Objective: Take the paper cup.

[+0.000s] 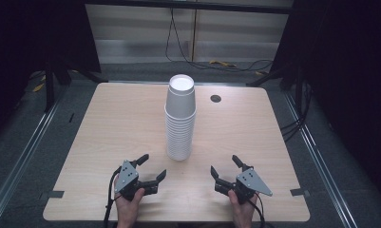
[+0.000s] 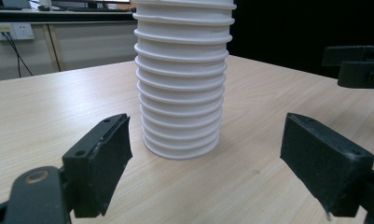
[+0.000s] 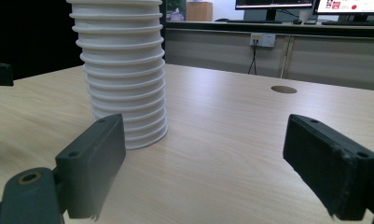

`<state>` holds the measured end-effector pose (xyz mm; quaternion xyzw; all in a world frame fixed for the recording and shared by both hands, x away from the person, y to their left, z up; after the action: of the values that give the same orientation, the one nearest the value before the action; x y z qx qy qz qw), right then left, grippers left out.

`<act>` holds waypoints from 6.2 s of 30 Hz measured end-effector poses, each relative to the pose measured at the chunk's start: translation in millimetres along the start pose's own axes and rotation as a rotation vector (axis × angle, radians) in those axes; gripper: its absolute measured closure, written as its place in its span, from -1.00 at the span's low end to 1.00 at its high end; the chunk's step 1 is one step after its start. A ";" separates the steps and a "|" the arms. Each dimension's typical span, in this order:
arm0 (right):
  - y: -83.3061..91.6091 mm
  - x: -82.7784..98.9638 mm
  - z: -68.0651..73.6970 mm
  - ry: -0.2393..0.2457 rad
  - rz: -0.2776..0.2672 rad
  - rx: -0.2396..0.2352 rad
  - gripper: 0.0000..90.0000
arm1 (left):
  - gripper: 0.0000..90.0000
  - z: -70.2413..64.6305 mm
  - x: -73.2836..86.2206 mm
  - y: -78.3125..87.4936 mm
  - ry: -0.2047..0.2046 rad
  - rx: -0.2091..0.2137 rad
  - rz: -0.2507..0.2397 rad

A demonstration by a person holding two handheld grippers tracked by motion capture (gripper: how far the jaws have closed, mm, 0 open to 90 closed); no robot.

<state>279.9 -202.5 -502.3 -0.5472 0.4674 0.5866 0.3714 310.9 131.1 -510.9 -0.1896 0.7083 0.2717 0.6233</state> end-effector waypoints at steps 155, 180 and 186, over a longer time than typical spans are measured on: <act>-147.4 -262.6 41.6 0.211 0.356 -0.571 -0.61 | -0.64 2.7 0.8 2.9 0.014 0.038 -0.031; -145.5 -272.4 42.6 0.224 0.356 -0.572 -0.57 | -0.64 3.3 0.8 3.3 0.008 0.041 -0.032; -140.9 -278.0 39.5 0.207 0.324 -0.565 -0.56 | -0.64 3.1 0.9 3.4 0.009 0.040 -0.031</act>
<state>436.6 -103.2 -248.7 -0.6037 0.4025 0.6857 0.0575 311.1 135.7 -511.5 -0.1892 0.7136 0.2468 0.6278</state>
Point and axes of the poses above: each handheld gripper's, and its own axes: y roughly backward along the jaws, x roughly out of its underside, z roughly to its left, the point moved 1 cm from there along -y, roughly forward along the jaws, and after that the axes turned 6 degrees about x, right-handed, at the moved point
